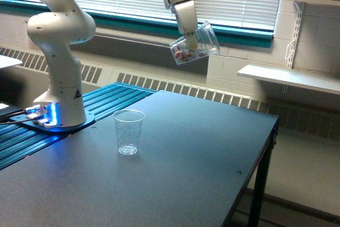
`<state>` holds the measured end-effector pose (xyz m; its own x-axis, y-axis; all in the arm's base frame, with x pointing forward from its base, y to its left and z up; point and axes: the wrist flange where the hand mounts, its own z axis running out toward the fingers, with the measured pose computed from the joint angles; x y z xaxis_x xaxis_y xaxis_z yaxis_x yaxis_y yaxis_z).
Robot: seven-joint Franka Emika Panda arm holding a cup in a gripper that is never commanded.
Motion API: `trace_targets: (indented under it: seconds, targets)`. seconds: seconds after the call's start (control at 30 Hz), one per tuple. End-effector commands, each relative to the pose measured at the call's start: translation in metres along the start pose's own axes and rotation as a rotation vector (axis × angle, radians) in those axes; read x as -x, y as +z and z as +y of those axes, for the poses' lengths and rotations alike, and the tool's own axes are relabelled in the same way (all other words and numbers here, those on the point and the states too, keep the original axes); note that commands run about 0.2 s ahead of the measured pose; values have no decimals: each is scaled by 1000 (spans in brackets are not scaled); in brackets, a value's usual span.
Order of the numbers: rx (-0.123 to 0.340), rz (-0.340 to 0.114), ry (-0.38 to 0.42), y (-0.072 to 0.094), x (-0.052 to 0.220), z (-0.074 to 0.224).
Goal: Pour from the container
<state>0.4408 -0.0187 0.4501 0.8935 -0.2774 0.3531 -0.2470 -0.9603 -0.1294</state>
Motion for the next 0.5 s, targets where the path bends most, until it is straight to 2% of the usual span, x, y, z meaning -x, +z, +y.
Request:
trace_targets:
  seconds: [0.03,0.27,0.5]
  targets:
    - [8,-11,-45,-5,12,4]
    - [17,-65,-99,-1,43,6]
    - [21,-124,-120,0,70,13]
